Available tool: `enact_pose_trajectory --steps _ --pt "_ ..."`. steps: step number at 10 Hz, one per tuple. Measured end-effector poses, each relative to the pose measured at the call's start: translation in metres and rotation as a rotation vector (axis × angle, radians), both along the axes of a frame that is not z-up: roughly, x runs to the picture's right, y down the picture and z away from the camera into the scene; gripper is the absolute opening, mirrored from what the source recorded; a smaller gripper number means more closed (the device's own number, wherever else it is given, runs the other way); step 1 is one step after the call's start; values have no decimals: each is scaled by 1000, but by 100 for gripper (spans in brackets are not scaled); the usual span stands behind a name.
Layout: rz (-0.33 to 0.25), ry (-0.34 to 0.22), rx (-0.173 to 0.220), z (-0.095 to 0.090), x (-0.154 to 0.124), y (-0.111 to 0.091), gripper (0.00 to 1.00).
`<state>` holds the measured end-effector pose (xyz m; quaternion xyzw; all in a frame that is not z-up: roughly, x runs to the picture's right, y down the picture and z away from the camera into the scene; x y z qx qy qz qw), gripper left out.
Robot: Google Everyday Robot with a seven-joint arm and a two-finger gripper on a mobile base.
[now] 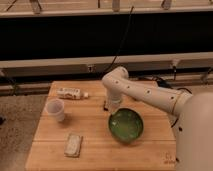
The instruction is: Drag the ceramic bowl in a circle
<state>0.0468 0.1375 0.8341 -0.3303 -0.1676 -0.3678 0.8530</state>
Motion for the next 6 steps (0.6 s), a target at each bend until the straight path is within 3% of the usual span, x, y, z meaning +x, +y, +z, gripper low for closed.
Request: enact_pose_trajectory --steps 6 --pt "-33 -37 -5 -1 -2 -1 1"
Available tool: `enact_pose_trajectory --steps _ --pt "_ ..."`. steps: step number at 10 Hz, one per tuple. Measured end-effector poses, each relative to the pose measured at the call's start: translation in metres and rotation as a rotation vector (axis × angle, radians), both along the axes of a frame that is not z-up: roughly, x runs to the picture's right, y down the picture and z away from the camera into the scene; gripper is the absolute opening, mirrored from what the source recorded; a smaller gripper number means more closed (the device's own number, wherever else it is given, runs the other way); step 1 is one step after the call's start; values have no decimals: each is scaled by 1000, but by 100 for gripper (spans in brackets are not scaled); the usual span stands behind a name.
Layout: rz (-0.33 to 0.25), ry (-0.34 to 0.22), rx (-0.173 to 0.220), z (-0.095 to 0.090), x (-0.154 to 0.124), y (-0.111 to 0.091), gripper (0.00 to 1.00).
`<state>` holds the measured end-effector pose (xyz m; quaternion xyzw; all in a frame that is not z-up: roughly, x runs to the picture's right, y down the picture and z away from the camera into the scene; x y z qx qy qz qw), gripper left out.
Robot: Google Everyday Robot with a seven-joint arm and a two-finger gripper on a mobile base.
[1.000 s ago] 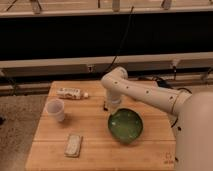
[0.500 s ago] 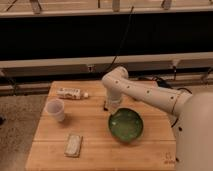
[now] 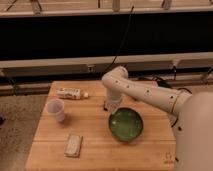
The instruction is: Drag the ceramic bowl in a circle
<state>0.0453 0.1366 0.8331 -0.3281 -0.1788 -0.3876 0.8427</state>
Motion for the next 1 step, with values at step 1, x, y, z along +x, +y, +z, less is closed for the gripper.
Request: enact_pose_trajectory --steps 1 --pt "-2 -5 -2 -1 1 0 1"
